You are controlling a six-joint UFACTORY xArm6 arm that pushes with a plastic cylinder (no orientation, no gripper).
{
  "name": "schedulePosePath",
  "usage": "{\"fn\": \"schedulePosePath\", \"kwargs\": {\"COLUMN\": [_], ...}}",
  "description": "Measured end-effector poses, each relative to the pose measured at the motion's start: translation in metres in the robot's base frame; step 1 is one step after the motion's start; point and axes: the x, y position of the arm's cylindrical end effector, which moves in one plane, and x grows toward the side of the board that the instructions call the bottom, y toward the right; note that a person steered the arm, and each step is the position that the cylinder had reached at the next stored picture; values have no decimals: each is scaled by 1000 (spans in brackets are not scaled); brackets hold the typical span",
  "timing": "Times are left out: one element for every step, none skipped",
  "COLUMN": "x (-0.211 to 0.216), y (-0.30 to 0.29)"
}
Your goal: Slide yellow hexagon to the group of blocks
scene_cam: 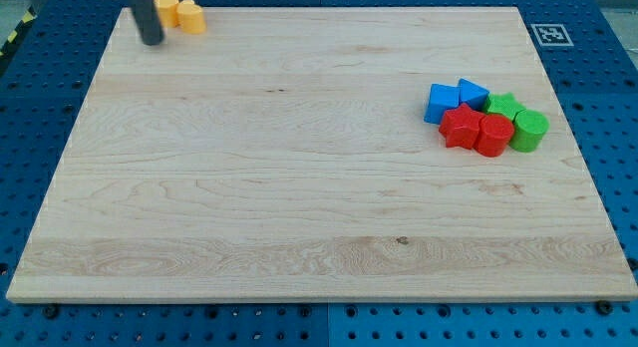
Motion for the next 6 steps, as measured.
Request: {"fn": "schedulePosePath", "kwargs": {"x": [-21, -64, -64, -65, -64, -64], "y": [-42, -40, -35, -20, 6, 35]}}
